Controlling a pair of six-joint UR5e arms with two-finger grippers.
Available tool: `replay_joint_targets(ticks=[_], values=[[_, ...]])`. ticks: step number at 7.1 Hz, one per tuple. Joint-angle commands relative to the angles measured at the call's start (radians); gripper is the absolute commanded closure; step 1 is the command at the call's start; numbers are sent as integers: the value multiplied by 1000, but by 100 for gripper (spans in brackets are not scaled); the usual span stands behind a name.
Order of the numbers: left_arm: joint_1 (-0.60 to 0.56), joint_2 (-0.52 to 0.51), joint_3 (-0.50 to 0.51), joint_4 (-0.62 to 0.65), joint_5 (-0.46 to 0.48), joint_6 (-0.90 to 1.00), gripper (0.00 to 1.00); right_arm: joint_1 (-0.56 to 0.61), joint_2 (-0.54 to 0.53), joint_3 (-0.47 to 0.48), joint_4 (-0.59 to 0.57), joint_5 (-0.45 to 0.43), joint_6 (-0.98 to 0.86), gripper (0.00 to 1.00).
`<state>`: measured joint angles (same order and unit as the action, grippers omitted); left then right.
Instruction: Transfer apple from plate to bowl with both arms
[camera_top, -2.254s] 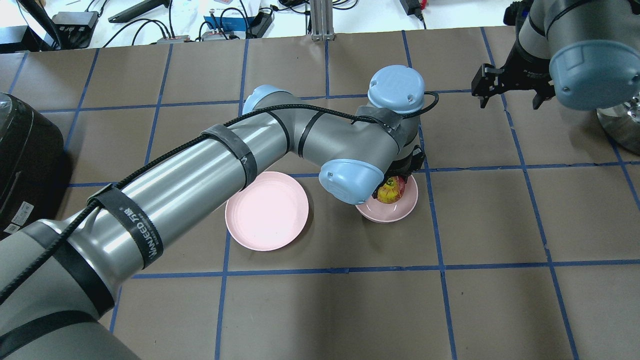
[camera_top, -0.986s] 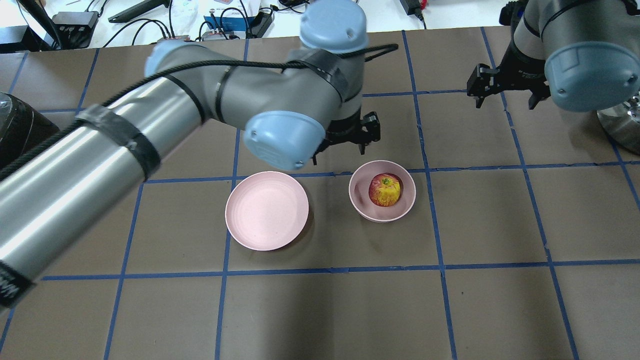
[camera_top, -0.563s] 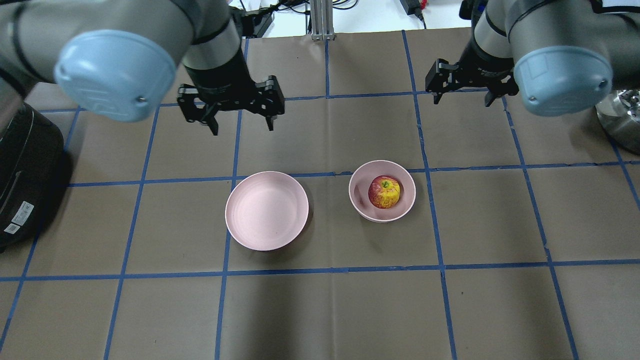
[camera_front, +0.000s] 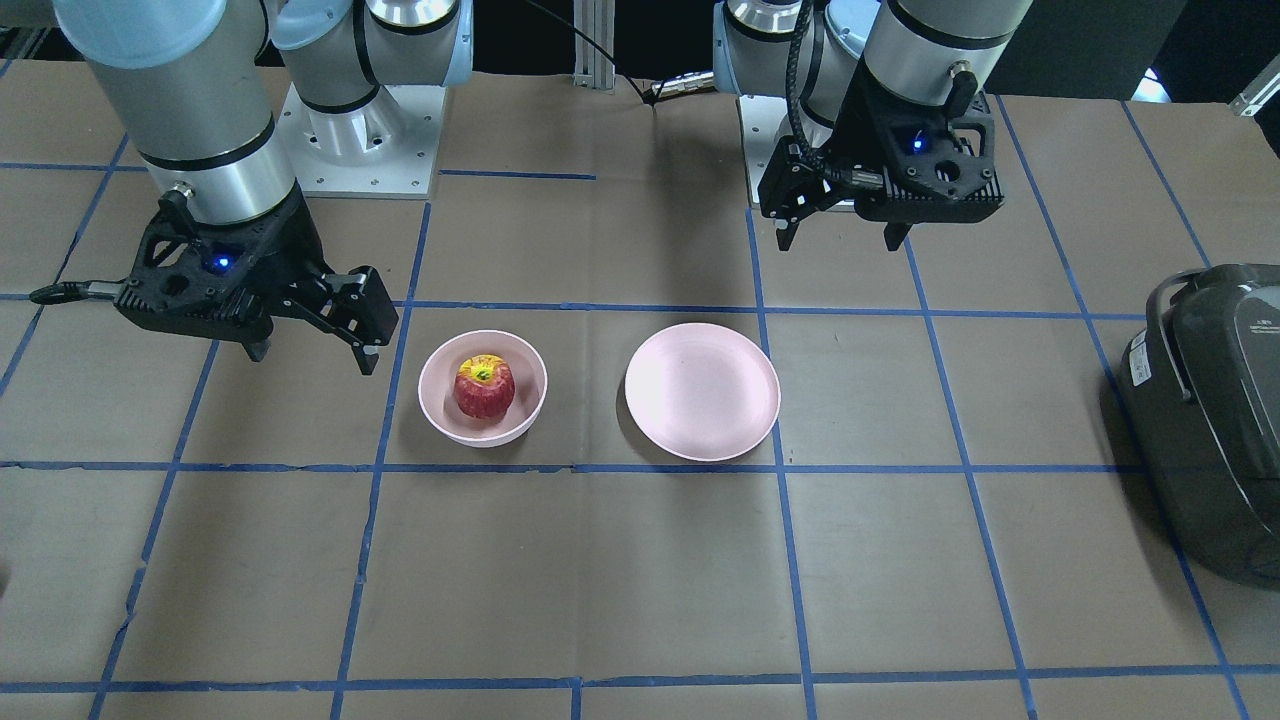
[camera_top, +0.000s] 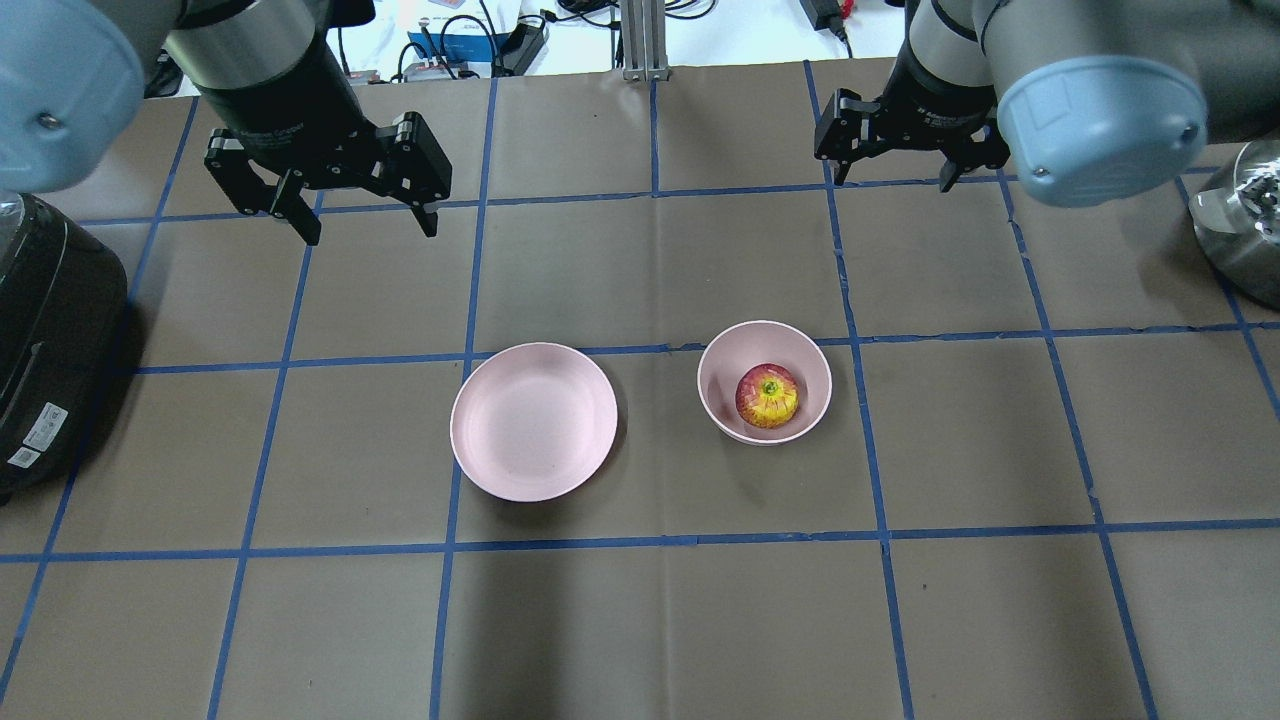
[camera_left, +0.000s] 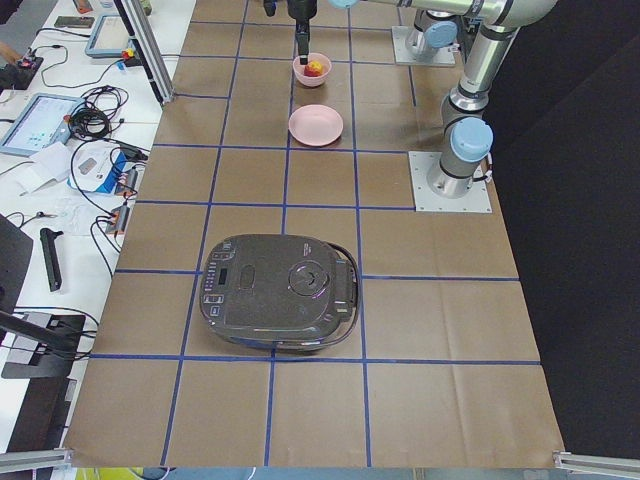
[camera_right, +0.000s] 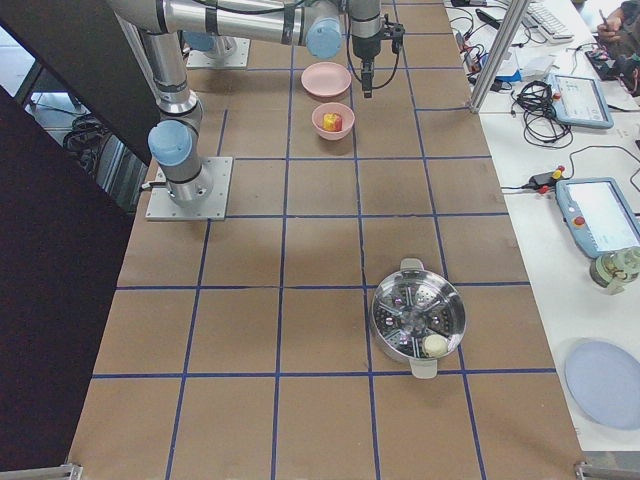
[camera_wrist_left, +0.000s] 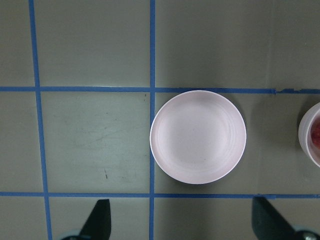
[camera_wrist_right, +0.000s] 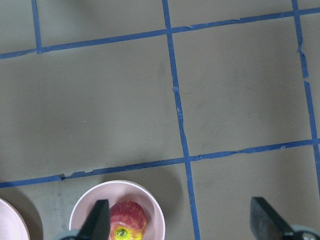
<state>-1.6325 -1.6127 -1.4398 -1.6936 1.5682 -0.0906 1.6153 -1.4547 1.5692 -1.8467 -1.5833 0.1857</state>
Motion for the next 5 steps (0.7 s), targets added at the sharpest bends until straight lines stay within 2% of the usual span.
replay_joint_targets(ticks=[1, 2, 5], values=[[3, -1, 21, -51, 7, 3, 0, 2, 4, -34, 23, -3, 17, 0], [2, -1, 16, -51, 7, 3, 0, 0, 2, -34, 32, -4, 18, 0], [0, -1, 12, -51, 7, 0, 0, 0, -1, -96, 174, -9, 40, 0]])
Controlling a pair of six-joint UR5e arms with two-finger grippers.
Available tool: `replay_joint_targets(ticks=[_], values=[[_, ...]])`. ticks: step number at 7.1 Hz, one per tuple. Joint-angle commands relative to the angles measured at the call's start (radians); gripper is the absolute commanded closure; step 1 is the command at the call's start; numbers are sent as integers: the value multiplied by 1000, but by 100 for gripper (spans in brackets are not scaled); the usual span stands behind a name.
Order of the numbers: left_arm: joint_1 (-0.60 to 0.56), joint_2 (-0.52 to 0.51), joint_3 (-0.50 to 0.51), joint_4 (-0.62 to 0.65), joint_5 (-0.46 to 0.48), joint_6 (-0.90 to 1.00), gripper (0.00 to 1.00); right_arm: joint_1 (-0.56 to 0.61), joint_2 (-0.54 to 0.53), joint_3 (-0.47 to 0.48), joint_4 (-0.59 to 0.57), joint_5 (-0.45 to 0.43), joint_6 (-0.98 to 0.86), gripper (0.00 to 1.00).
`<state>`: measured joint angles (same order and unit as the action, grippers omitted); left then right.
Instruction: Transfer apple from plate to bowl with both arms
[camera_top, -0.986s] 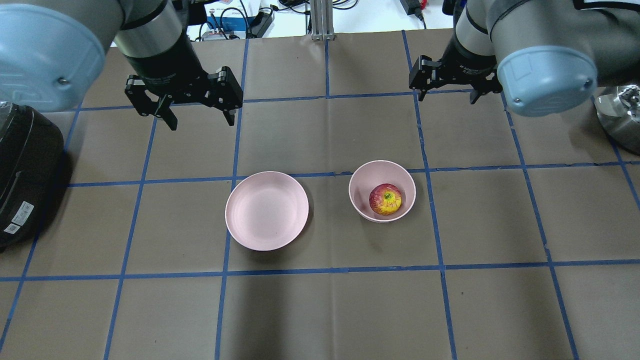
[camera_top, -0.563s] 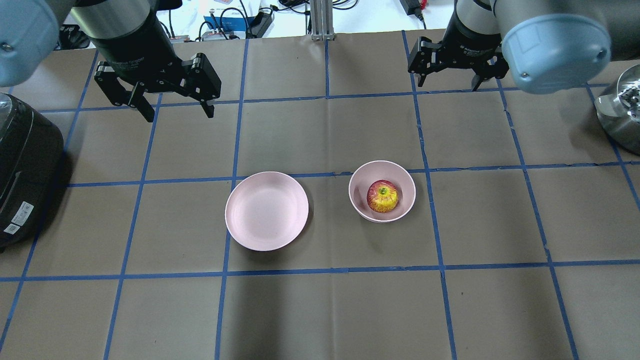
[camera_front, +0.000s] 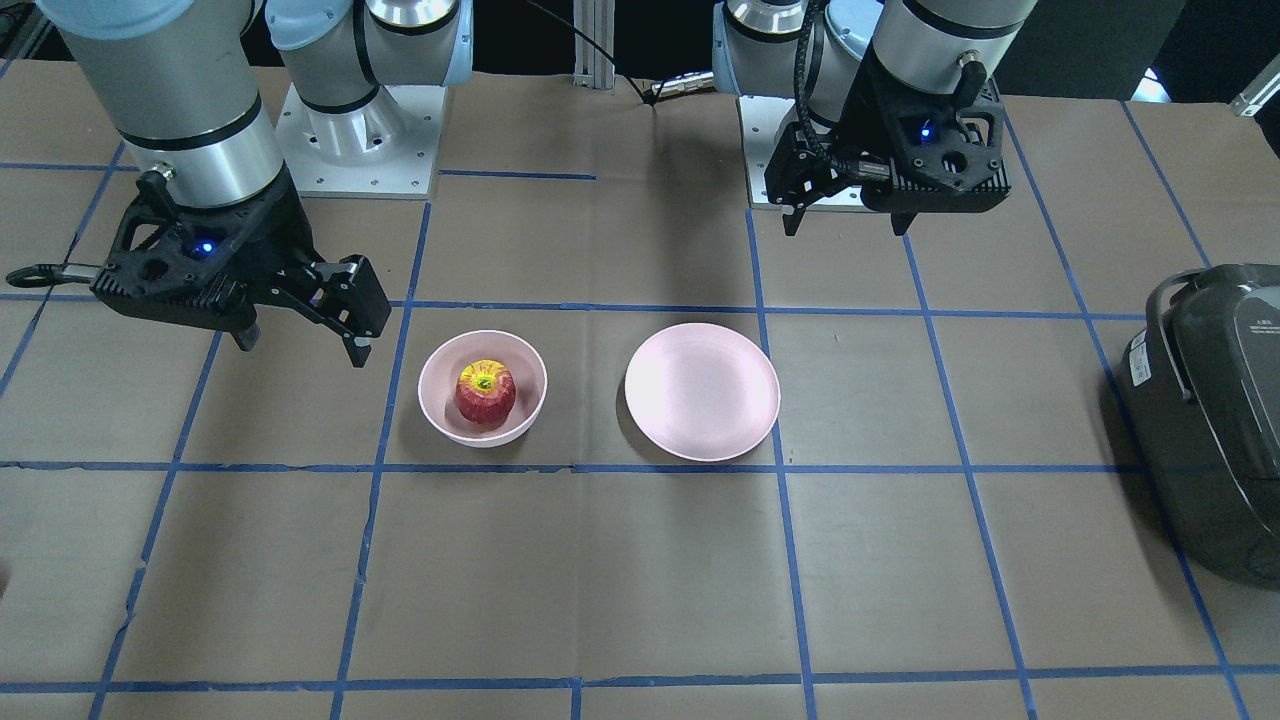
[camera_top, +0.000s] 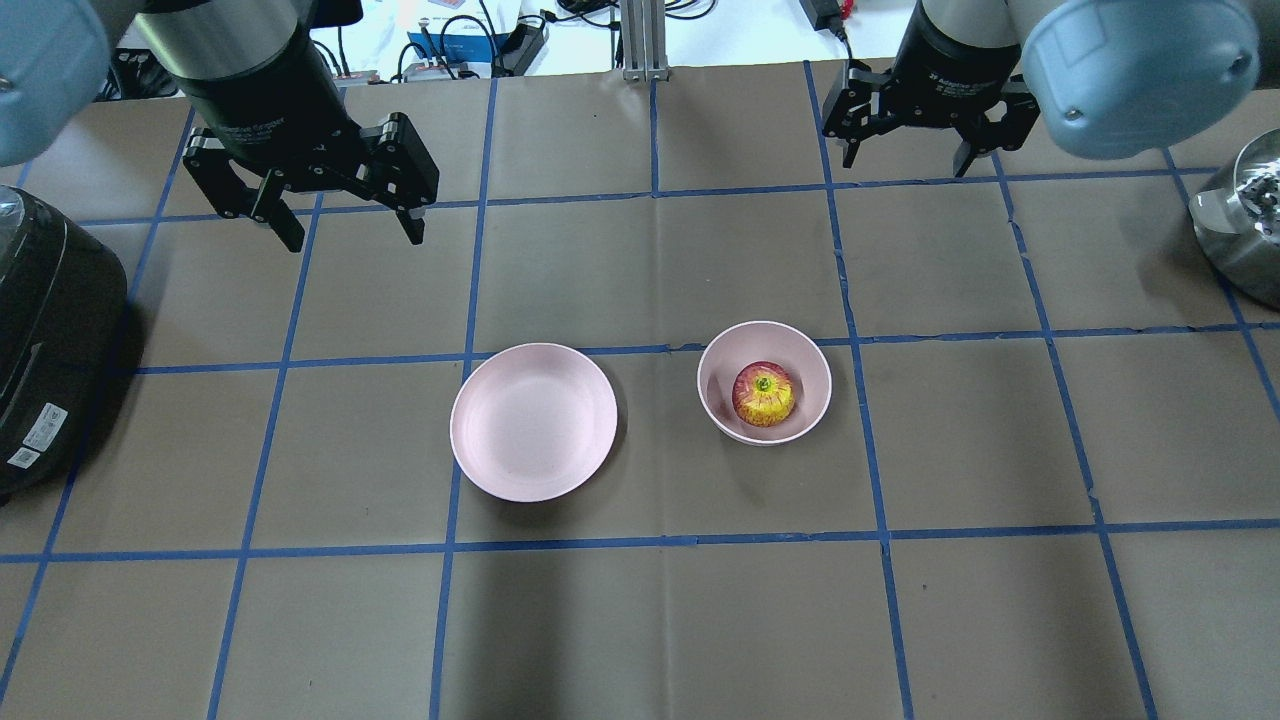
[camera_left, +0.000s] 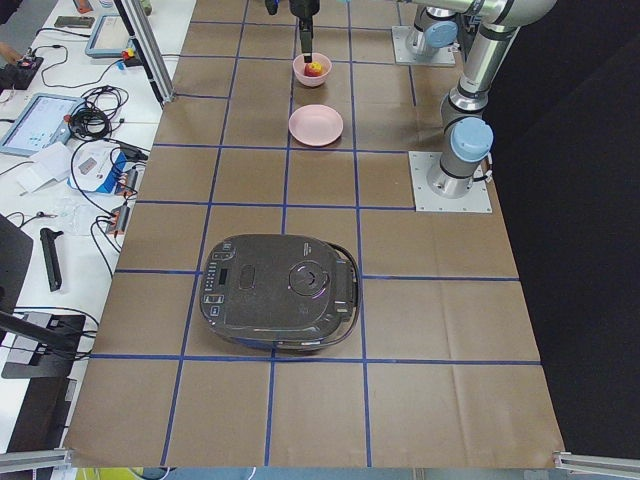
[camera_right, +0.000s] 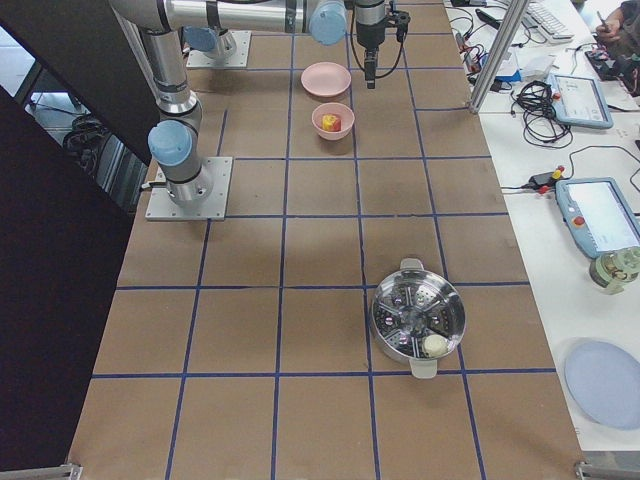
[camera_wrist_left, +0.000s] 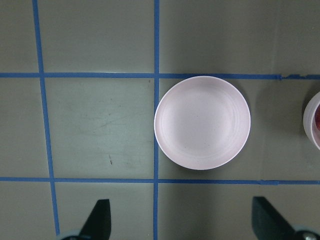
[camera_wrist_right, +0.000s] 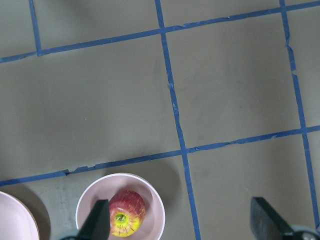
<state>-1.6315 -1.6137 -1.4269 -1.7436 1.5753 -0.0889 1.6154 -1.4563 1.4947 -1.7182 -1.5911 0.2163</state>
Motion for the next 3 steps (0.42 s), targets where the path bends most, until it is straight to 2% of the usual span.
replay_joint_targets(ticks=[1, 3], values=[[-2, 0, -1, -1, 0, -2, 0, 0, 7, -21, 46, 0, 11, 0], [-2, -2, -1, 1, 0, -2, 0, 0, 8, -11, 42, 0, 9, 0]])
